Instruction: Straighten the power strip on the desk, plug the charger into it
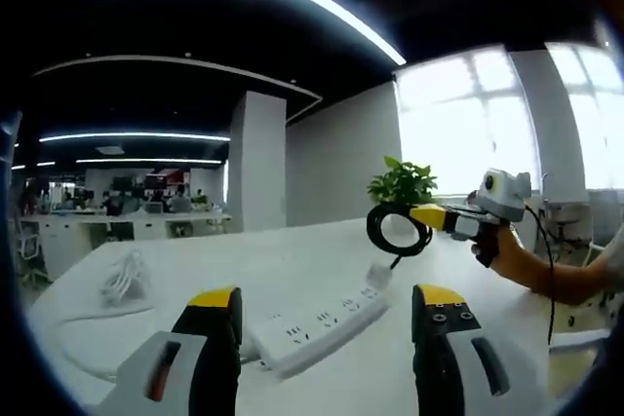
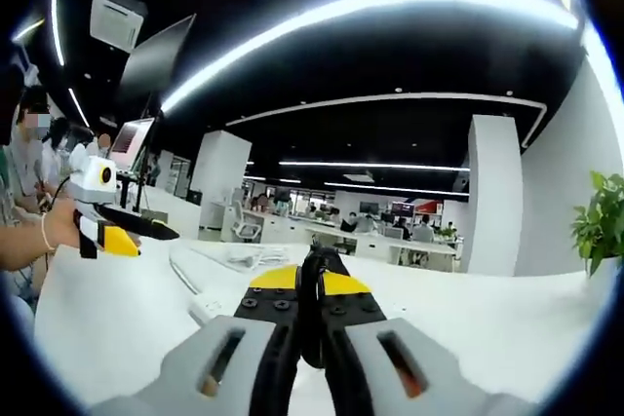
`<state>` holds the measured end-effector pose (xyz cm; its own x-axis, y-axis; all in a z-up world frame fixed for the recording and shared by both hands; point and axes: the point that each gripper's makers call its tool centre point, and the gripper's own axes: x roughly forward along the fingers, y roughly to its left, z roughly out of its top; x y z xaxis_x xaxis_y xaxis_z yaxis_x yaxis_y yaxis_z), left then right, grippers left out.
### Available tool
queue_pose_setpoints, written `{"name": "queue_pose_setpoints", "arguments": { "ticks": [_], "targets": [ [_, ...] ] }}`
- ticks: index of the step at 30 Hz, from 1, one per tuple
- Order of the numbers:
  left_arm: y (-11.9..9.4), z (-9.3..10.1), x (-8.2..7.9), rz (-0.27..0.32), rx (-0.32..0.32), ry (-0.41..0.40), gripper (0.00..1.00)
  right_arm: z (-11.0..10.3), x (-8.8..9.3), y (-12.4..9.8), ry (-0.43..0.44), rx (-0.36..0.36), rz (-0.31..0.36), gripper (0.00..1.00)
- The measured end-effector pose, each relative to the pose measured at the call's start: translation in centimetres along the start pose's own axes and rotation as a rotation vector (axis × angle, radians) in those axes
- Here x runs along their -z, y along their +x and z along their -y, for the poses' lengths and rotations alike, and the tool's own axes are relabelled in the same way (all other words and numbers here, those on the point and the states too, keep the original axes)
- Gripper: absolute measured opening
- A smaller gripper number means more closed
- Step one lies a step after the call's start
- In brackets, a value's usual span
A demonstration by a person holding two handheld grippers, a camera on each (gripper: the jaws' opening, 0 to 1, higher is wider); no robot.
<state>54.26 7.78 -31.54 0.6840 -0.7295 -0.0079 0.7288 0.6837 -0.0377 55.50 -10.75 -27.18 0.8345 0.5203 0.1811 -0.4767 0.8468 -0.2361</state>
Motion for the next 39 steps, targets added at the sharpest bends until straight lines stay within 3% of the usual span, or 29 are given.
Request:
{"name": "queue_pose_setpoints", "arguments": {
  "ticks": [5, 11, 20, 39],
  "targets": [
    [2.5, -0.1, -1.4, 0.003, 0.045, 0.065, 0.72, 0.2, 0.1, 0.3, -0.013, -0.023, -0.017, 0.03],
    [4.6, -0.9, -2.4, 0.003, 0.030, 0.144, 0.72, 0.9, -0.1, 0.3, 0.000, -0.024, -0.020, 0.03],
    [6.3, -1.0, -2.6, -0.024, 0.063, 0.139, 0.73, 1.3, -1.1, 0.1, -0.001, -0.034, -0.008, 0.03],
    [8.3, -1.6, -3.2, -0.044, 0.061, 0.163, 0.73, 0.2, -5.9, 2.4, 0.011, -0.094, 0.066, 0.04]
  ]
}}
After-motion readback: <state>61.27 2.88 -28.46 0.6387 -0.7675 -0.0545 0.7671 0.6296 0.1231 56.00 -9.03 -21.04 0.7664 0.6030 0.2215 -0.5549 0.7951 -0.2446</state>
